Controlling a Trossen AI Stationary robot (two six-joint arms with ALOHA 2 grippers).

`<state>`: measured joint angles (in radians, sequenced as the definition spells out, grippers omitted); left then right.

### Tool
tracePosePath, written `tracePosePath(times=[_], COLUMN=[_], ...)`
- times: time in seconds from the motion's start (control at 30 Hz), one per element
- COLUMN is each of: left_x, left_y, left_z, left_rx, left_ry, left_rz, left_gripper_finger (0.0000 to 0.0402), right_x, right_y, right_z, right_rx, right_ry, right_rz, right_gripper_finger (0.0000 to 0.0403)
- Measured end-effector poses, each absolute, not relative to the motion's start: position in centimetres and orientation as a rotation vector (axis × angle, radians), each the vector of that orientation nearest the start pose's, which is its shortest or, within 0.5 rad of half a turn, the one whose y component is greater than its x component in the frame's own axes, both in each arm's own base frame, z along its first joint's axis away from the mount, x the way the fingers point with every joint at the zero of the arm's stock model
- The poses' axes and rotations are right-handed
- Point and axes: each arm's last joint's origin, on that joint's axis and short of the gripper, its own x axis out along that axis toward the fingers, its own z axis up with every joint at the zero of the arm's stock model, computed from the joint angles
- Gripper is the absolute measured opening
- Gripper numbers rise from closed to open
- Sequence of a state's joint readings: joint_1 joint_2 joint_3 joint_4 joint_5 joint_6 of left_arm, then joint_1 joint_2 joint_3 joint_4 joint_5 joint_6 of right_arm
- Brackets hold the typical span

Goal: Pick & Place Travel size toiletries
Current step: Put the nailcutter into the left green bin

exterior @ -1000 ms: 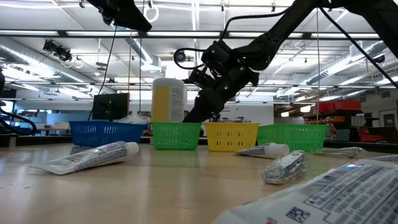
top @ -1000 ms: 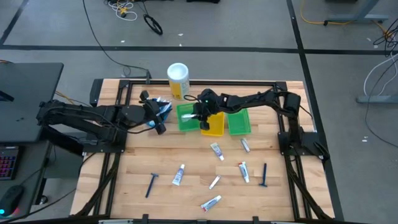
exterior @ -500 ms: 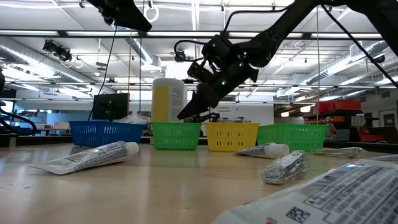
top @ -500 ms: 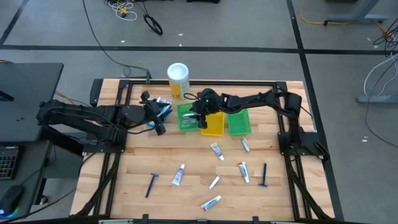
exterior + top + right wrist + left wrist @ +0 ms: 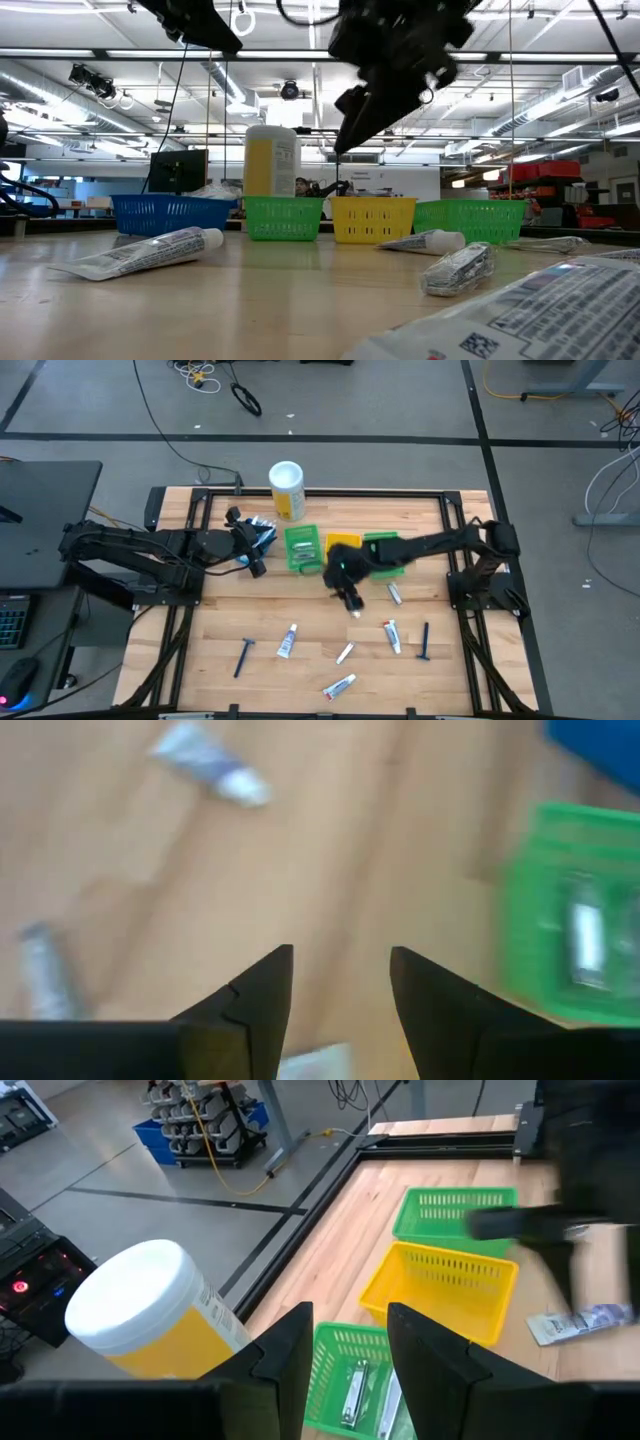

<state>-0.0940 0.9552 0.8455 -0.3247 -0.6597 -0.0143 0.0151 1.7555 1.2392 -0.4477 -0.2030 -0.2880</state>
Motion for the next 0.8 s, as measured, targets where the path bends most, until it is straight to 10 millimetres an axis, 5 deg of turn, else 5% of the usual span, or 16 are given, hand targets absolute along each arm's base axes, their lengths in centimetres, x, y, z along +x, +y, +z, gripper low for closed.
tracePosePath(times=[0.33,0.8], left_x=[20.1,20.1], left_y=[-0.1,-0.1], left_z=[31.4,31.4], left_rx=[0.133,0.109], left_ry=[0.399,0.391], left_rz=[0.564,0.569], left_gripper_finger=[0.0139,0.0139], right_x=[34.5,32.6], right_y=[9.0,14.3], right_z=[19.9,16.5], right_rx=[-0.253,-0.16], right_ry=[1.022,0.918], right_rz=[0.55,0.604], right_gripper_finger=[0.0179,0.0179])
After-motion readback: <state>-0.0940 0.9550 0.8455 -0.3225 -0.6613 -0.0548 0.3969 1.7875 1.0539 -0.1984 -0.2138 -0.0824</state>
